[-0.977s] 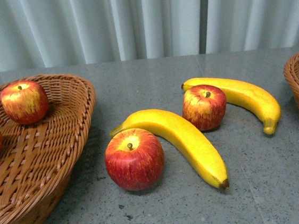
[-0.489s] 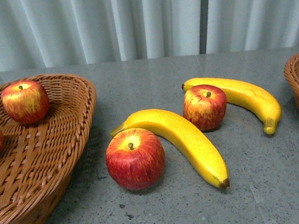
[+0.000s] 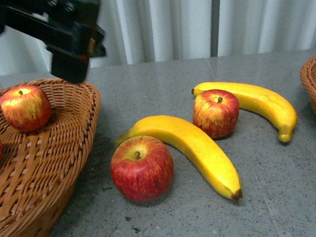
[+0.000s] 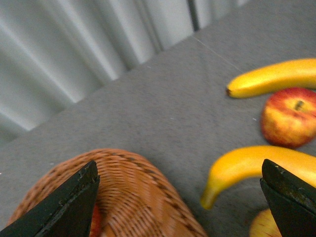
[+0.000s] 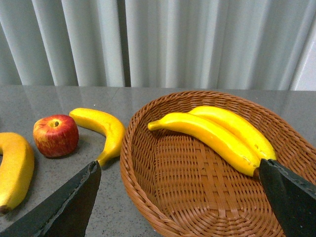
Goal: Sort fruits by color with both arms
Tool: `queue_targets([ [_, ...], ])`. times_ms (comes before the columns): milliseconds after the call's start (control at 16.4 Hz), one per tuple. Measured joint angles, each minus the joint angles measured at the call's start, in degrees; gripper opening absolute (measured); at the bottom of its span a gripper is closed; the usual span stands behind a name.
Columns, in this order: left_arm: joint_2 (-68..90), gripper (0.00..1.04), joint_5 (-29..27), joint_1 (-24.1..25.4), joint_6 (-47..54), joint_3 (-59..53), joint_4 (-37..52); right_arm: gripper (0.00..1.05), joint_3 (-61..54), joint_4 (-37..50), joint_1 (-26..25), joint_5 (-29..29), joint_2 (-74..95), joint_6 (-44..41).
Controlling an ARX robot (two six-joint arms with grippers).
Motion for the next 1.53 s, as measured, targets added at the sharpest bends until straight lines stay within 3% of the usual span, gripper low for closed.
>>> queue_targets([
  [550, 12.15, 0.98, 10.78, -6.34, -3.41, 4.94, -8.50, 0.98, 0.00, 0.00, 0.00, 0.00, 0.00, 0.00],
  [1527, 16.33, 0.98, 8.66, -7.87, -0.59, 3.26, -12.52, 0.98, 0.00, 0.00, 0.00, 0.00, 0.00, 0.00],
])
